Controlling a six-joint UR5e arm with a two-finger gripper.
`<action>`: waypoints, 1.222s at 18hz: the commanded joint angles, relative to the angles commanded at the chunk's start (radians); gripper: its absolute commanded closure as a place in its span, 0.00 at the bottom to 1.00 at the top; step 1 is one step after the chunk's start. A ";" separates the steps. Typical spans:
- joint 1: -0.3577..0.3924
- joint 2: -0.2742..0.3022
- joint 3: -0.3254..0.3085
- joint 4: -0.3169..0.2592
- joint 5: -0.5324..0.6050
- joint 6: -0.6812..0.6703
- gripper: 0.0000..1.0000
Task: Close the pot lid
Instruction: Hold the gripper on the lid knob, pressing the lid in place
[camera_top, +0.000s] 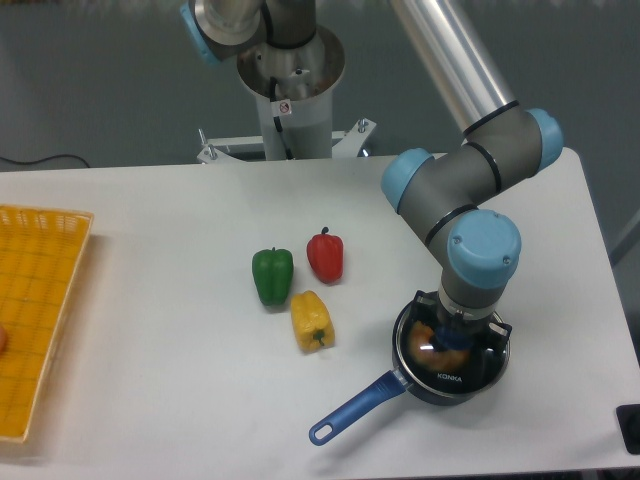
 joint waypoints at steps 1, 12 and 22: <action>0.000 0.000 -0.002 0.000 0.000 0.000 0.51; -0.003 -0.002 -0.003 0.000 0.009 0.000 0.47; -0.005 -0.002 -0.006 0.003 0.009 0.008 0.27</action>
